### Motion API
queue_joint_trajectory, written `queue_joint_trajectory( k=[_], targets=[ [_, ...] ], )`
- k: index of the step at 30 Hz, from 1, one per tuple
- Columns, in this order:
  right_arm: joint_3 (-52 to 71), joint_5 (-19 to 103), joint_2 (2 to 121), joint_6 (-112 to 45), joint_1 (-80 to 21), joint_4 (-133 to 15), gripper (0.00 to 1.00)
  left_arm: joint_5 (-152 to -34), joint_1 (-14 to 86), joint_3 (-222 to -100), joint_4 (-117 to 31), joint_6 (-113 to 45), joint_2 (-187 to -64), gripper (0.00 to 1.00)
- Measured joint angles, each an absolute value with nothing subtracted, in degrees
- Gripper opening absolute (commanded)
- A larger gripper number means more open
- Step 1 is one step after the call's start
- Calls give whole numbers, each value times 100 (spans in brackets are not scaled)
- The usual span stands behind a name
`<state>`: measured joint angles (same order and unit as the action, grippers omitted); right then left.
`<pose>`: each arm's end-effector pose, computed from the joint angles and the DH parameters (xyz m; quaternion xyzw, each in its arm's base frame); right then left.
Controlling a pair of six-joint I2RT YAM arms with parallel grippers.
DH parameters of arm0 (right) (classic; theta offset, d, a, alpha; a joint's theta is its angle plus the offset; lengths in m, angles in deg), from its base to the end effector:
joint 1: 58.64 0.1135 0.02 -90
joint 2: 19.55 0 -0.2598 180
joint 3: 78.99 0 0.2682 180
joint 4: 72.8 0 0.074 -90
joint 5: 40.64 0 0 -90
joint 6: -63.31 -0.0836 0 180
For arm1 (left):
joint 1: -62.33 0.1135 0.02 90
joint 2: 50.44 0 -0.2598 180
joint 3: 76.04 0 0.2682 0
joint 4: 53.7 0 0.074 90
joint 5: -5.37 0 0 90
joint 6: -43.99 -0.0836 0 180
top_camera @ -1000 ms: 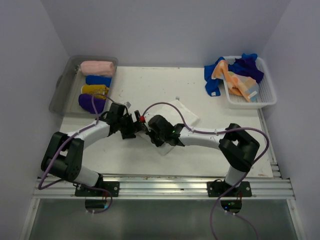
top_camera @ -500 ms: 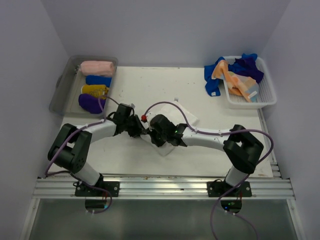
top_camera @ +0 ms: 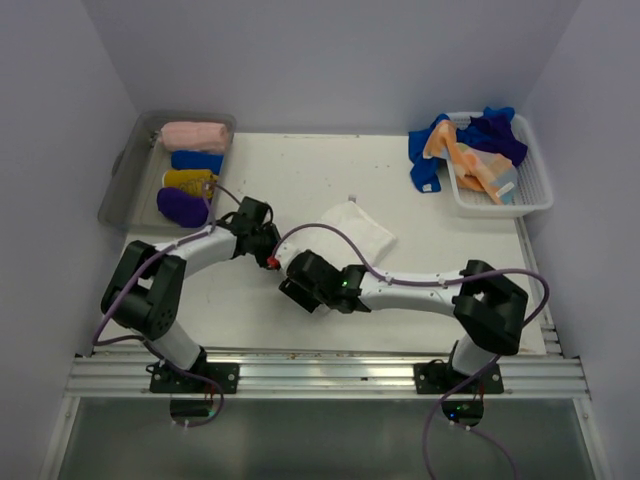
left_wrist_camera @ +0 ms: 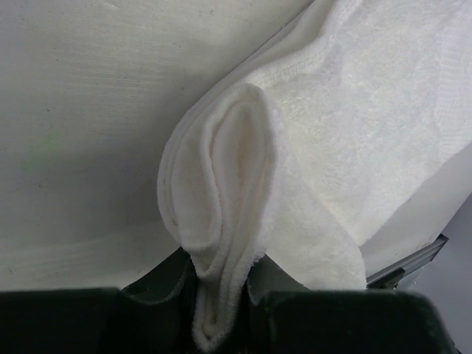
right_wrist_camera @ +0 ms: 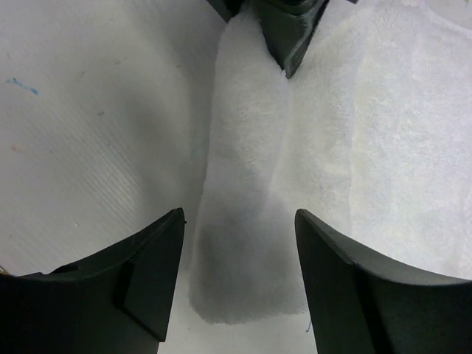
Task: Roll the towels
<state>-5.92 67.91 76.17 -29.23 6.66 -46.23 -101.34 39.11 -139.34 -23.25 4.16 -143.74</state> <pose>0.1886 0.3464 0.1527 -0.4338 0.8190 0.0665 0.3696 0.3059 -0.1574 0.1047 -0.1869 0.9390 -0.2634 0.1184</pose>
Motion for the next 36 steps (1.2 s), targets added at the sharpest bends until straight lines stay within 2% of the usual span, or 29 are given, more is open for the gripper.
queue_joint_trajectory(
  k=[9, 16, 28, 34, 36],
  targets=[
    [-594, 7101, 7884, -2637, 919, -4668, 68, -10108, 3911, -14038, -2142, 416, -14433, 0],
    [-765, 7267, 8177, -2661, 930, -4924, 65, -10116, 3935, -14041, -2129, 411, -14433, 0],
    [-1180, 7621, 7746, -3094, 959, -5326, 67, -10217, 4099, -14041, -2037, 394, -14433, 0],
    [-1182, 7641, 7761, -3258, 961, -5307, 59, -10219, 4127, -14041, -2030, 392, -14433, 0],
    [-1182, 7634, 7847, -3293, 961, -5318, 47, -10219, 4127, -14041, -2028, 390, -14433, 0]
  ],
)
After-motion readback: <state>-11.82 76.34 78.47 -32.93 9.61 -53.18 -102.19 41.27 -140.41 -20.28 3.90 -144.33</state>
